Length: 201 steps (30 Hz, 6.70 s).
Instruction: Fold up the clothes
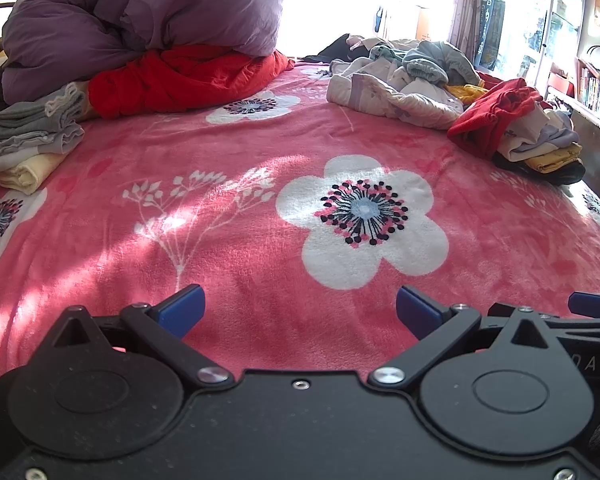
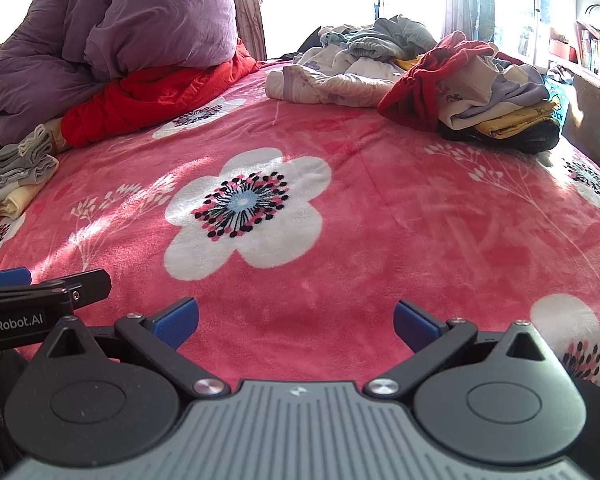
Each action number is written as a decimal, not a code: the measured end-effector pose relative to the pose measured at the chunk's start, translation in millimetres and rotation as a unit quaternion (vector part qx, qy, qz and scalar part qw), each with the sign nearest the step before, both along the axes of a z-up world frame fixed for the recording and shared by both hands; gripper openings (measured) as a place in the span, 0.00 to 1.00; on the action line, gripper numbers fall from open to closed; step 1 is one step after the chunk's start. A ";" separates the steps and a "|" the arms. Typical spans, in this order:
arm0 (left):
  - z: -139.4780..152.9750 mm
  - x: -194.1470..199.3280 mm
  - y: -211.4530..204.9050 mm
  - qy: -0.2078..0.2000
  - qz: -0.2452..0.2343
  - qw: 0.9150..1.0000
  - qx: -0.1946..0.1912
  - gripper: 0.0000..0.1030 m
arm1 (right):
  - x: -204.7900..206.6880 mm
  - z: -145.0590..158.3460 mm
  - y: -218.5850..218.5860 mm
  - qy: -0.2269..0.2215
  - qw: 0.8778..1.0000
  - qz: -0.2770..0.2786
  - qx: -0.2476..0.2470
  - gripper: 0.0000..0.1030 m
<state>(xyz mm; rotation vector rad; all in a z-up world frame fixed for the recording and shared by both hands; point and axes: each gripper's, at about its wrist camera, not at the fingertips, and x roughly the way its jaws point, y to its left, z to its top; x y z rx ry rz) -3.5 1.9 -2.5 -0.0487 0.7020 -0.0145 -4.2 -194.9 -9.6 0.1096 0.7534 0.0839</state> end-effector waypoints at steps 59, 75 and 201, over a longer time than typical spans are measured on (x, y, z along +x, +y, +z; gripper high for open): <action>32.0 160.0 -151.0 -0.001 -0.231 0.973 -0.022 0.99 | 85.3 -30.9 -163.0 -0.144 0.981 -0.104 0.077 1.00; 27.4 277.5 -232.0 -0.090 -0.225 0.970 -0.018 0.69 | 97.6 -48.2 -192.4 -0.155 0.965 -0.131 0.168 0.99; -11.2 263.3 -40.1 -0.099 -0.199 0.948 0.229 0.12 | 74.0 -89.8 71.7 0.059 0.899 0.376 0.215 0.17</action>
